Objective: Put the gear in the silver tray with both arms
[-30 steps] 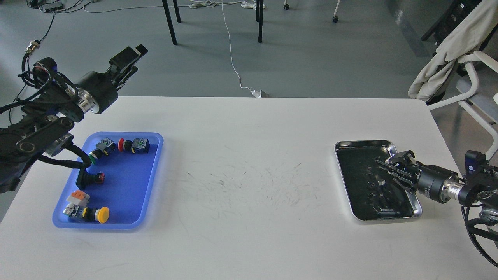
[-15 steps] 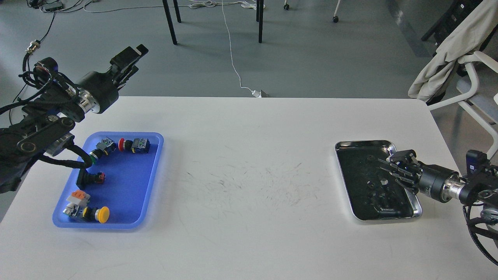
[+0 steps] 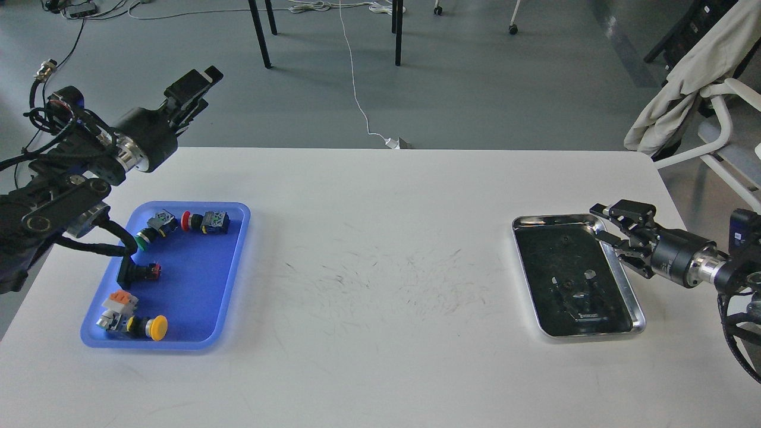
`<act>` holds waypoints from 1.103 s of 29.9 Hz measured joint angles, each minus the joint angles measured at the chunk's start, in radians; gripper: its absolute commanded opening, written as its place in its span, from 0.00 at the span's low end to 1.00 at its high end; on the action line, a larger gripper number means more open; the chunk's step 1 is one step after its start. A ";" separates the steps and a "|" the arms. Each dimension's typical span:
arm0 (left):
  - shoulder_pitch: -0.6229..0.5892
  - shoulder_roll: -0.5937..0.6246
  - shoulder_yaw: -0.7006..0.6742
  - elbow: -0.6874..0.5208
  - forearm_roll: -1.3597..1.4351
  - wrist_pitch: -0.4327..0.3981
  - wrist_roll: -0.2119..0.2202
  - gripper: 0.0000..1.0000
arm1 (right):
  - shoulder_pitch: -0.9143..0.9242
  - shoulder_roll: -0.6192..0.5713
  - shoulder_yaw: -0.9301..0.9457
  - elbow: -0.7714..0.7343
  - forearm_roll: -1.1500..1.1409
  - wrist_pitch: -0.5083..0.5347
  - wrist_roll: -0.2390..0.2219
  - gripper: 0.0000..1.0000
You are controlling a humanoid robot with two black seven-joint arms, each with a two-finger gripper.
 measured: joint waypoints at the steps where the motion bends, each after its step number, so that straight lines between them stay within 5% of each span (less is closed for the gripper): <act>1: 0.003 0.000 0.000 0.000 0.000 0.000 0.000 0.87 | 0.000 -0.012 0.018 0.001 0.000 0.001 0.000 0.85; 5: 0.010 0.000 0.000 0.001 0.000 0.000 0.000 0.87 | 0.008 -0.051 0.085 0.005 0.002 0.005 0.000 0.93; 20: 0.027 0.005 -0.004 0.002 -0.009 -0.018 0.000 0.90 | 0.058 -0.267 0.292 -0.001 0.263 0.068 0.000 0.94; 33: 0.038 0.026 -0.009 -0.001 -0.160 -0.071 0.000 0.93 | 0.009 -0.257 0.336 -0.035 0.547 0.068 0.000 0.96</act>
